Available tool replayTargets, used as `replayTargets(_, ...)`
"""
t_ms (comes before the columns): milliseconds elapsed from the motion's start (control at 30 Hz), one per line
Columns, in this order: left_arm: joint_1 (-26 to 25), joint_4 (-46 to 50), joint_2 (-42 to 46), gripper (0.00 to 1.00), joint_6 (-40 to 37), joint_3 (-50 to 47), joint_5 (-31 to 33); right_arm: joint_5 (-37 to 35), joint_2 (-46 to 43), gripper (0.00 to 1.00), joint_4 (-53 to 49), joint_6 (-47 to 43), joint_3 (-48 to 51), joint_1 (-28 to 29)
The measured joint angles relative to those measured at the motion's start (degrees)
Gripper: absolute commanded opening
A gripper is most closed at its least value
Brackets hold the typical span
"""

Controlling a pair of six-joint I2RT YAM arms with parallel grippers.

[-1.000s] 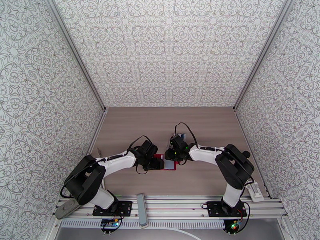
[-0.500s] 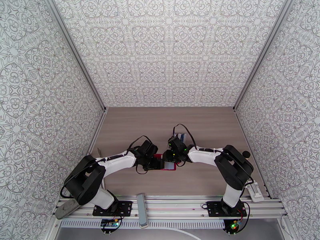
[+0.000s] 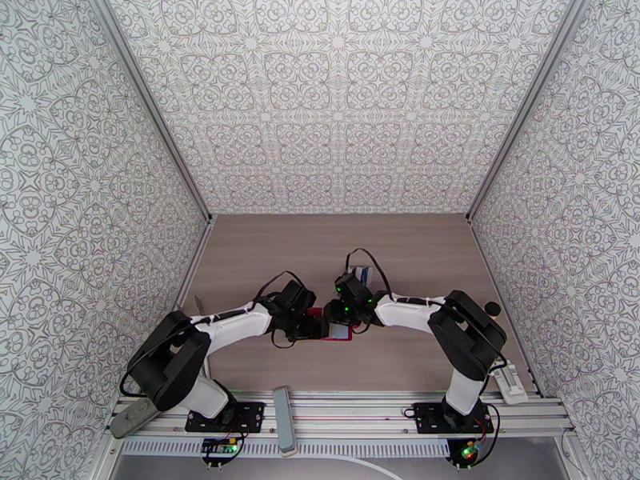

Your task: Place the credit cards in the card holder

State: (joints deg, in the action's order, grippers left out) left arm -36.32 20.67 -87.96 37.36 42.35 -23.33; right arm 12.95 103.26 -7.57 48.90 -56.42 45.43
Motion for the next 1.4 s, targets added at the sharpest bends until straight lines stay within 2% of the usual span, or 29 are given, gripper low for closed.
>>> replayTargets(133, 0.1, -3.7, 0.1, 0.76, 0.1, -1.4, -2.6, 0.4, 0.0, 0.39, 0.4, 0.7, 0.0, 0.2)
replayTargets(400, 0.2, -4.6, 0.3, 0.74, 0.1, -1.9, -3.0, 0.8, 0.0, 0.39, 1.6, 1.7, 0.1, 0.2)
replayTargets(800, -0.1, -2.5, -0.4, 0.55, -1.1, -1.2, 0.1, 0.9, 0.0, 0.39, 2.6, 2.6, 0.7, 0.3)
replayTargets(1200, -0.2, -1.3, -0.6, 0.46, -1.1, -0.7, 1.7, 1.0, -7.7, 0.43, -2.8, -0.1, 0.2, 0.8)
replayTargets(1400, -0.2, 0.6, -0.6, 0.40, -1.4, 0.1, 4.0, 1.0, -8.4, 0.43, -3.8, -0.5, 0.2, 0.8)
